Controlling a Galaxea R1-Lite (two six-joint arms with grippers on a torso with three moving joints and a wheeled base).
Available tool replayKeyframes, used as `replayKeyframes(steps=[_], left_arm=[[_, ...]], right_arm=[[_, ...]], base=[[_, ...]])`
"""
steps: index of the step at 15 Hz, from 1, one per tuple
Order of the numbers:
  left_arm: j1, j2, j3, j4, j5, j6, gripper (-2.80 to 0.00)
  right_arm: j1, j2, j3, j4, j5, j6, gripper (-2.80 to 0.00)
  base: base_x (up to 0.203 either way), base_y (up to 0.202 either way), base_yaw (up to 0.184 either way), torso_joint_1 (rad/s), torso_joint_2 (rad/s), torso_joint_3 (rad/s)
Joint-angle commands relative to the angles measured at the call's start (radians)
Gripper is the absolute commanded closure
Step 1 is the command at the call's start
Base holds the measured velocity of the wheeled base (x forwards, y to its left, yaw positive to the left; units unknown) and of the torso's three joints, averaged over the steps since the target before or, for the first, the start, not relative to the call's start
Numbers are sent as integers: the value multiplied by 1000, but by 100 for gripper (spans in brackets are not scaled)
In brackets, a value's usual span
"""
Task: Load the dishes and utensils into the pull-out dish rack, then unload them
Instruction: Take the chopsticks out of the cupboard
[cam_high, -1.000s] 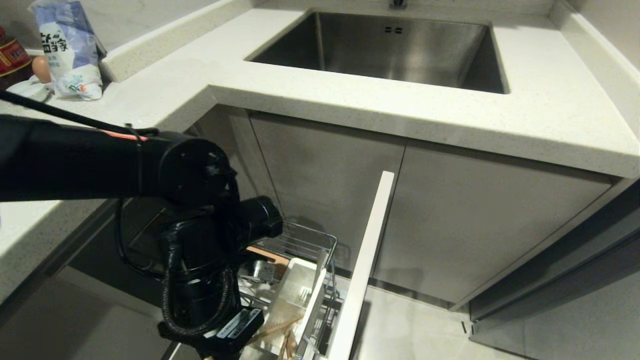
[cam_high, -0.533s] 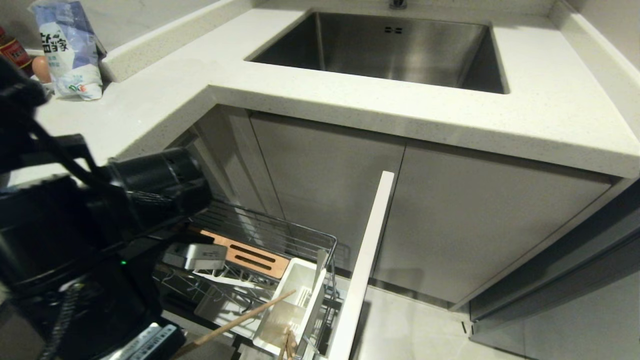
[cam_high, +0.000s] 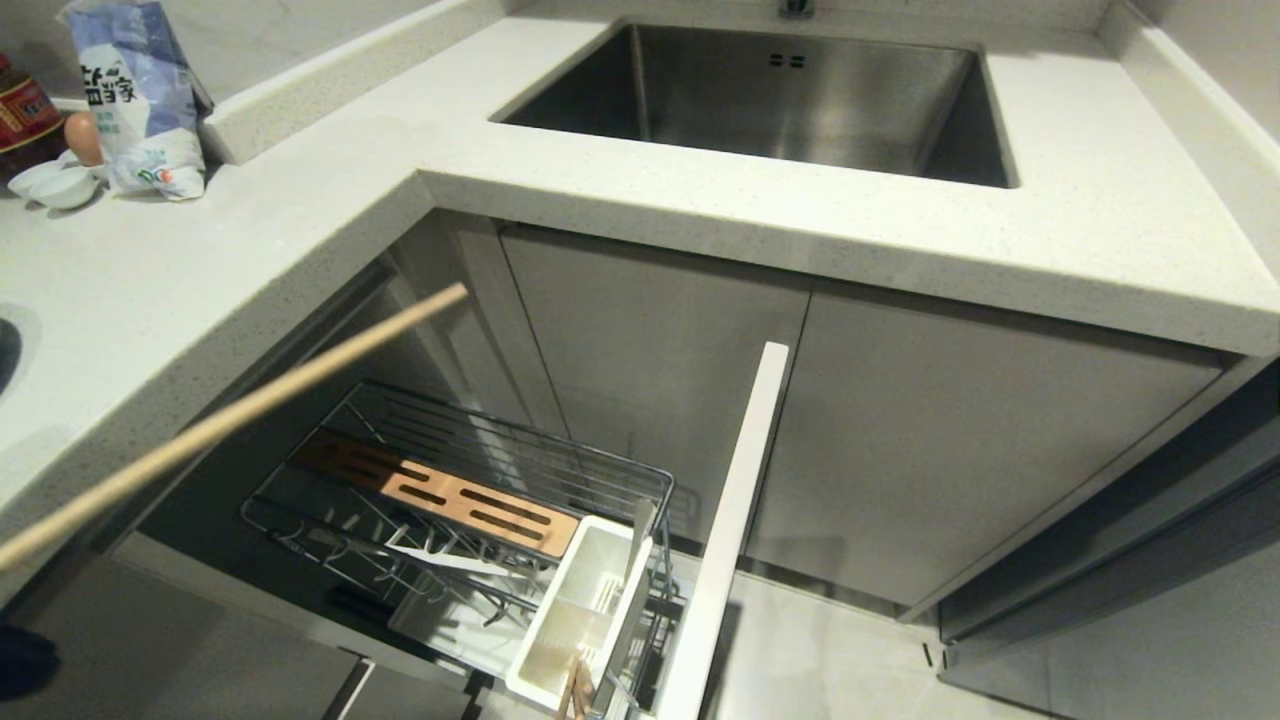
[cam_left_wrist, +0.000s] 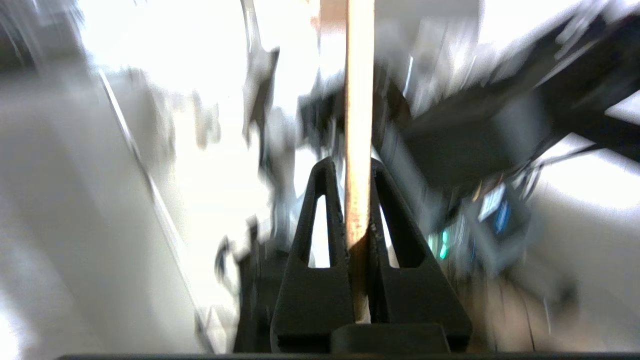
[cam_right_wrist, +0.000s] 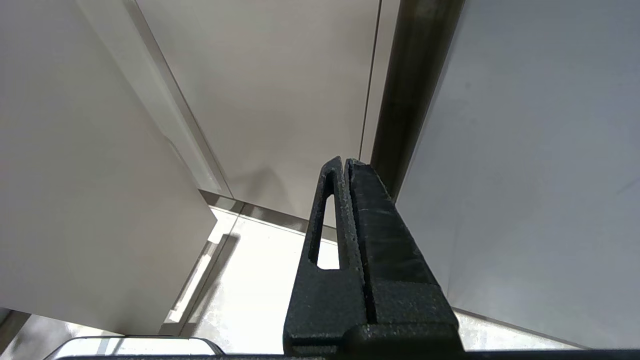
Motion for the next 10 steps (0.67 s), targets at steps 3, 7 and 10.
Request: replayKeyframes(steps=[3, 7, 10], left_arm=[[301, -238, -29, -251, -20, 64, 0], [784, -298, 22, -397, 20, 74, 0], [1130, -334, 130, -434, 159, 75, 0]], right_arm=[[0, -1, 23, -1, 0, 0, 0], [0, -1, 23, -1, 0, 0, 0], [0, -1, 23, -1, 0, 0, 0]], base=[[0, 0, 0, 0, 0, 0], [0, 0, 0, 0, 0, 0], [0, 0, 0, 0, 0, 0]])
